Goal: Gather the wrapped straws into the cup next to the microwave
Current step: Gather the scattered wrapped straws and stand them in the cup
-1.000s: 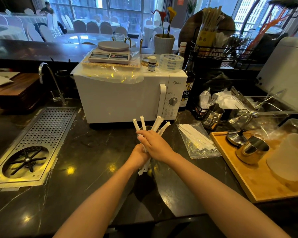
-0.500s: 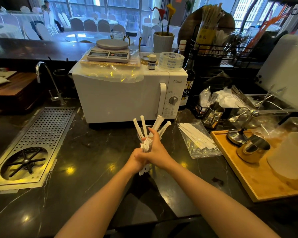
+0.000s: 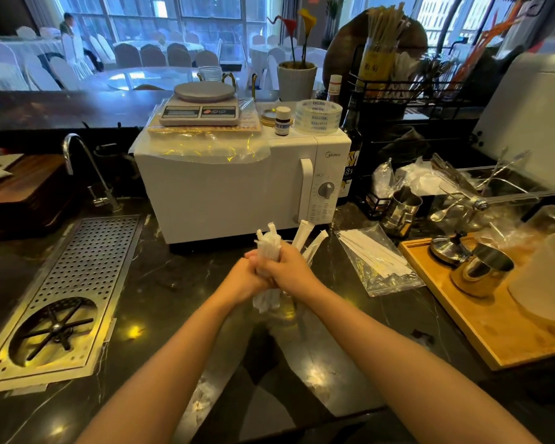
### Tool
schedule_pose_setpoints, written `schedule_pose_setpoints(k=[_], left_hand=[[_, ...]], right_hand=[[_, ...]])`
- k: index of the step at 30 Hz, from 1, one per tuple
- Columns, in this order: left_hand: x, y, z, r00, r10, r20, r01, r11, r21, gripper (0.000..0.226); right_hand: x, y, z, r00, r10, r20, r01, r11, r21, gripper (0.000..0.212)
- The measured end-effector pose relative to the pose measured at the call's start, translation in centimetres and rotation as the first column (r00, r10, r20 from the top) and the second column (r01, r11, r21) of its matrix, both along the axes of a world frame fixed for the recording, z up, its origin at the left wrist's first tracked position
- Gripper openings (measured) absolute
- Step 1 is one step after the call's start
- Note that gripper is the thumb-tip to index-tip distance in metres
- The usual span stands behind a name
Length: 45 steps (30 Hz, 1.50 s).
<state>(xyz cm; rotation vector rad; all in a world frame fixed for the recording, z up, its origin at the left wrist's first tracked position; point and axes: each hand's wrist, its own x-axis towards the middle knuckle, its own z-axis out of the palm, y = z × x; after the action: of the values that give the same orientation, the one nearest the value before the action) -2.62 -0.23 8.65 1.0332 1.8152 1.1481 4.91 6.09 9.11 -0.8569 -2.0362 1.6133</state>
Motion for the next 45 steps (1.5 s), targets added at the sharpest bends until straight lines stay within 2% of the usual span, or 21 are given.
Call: schedule_pose_setpoints(k=[3, 7, 11, 15, 19, 20, 25, 27, 29, 35, 39, 42, 45], left_hand=[[-1.2, 0.8, 2.9, 0.999, -0.037, 0.015, 0.037, 0.999, 0.034, 0.037], [-1.7, 2.6, 5.8, 0.998, -0.055, 0.040, 0.050, 0.992, 0.116, 0.027], [-1.5, 4.7, 6.0, 0.999, -0.051, 0.015, 0.049, 0.989, 0.142, 0.032], [-0.8, 5.9, 3.9, 1.000, -0.007, 0.010, 0.006, 0.997, 0.082, 0.036], [-0.5, 6.6, 1.9, 0.999, 0.024, 0.024, -0.025, 0.999, 0.036, 0.038], [-0.5, 6.7, 1.5, 1.000, 0.027, 0.000, -0.027, 0.999, 0.018, 0.036], [-1.0, 7.0, 0.1, 0.988, 0.069, -0.134, -0.069, 0.998, 0.007, 0.036], [-1.4, 7.1, 0.0, 0.978, 0.119, -0.173, -0.115, 0.993, 0.035, 0.041], [-1.5, 7.2, 0.1, 0.957, 0.145, -0.250, -0.135, 0.989, 0.054, 0.043], [-1.1, 7.2, 0.1, 0.824, 0.043, -0.566, -0.026, 0.999, 0.038, 0.042], [-1.7, 6.8, -1.1, 0.546, -0.066, -0.835, 0.002, 0.997, -0.077, 0.050], [-1.9, 6.4, -1.3, 0.413, -0.116, -0.903, -0.002, 0.992, -0.128, 0.050], [-1.9, 6.2, -1.3, 0.422, -0.194, -0.886, 0.009, 0.978, -0.209, 0.052]], right_hand=[[-0.4, 1.2, 3.4, 0.994, -0.024, -0.103, 0.028, 0.999, 0.042, 0.019], [-0.9, 3.1, 6.7, 0.978, -0.064, -0.197, 0.084, 0.992, 0.093, 0.020], [-1.1, 5.1, 7.0, 0.975, -0.080, -0.205, 0.106, 0.987, 0.121, 0.022], [-0.5, 6.4, 5.0, 0.992, -0.057, -0.114, 0.067, 0.994, 0.087, 0.007], [-0.2, 7.7, 3.2, 0.998, 0.002, -0.061, 0.001, 0.999, 0.048, 0.009], [-0.2, 7.8, 3.0, 0.999, 0.013, -0.042, -0.011, 0.998, 0.058, 0.016], [0.5, 8.9, 2.0, 0.991, 0.051, 0.123, -0.080, 0.966, 0.247, 0.048], [0.6, 9.3, 1.7, 0.980, 0.066, 0.190, -0.123, 0.944, 0.307, 0.050], [0.5, 9.5, 1.8, 0.958, 0.073, 0.278, -0.184, 0.899, 0.397, 0.042], [0.2, 8.7, 1.6, 0.870, 0.120, 0.479, -0.416, 0.700, 0.580, 0.030], [0.4, 9.0, 0.7, 0.804, 0.088, 0.588, -0.530, 0.554, 0.642, 0.037], [0.6, 9.1, 0.0, 0.722, 0.051, 0.690, -0.633, 0.452, 0.628, 0.050], [1.0, 9.0, -0.4, 0.671, 0.028, 0.741, -0.673, 0.442, 0.593, 0.064]])
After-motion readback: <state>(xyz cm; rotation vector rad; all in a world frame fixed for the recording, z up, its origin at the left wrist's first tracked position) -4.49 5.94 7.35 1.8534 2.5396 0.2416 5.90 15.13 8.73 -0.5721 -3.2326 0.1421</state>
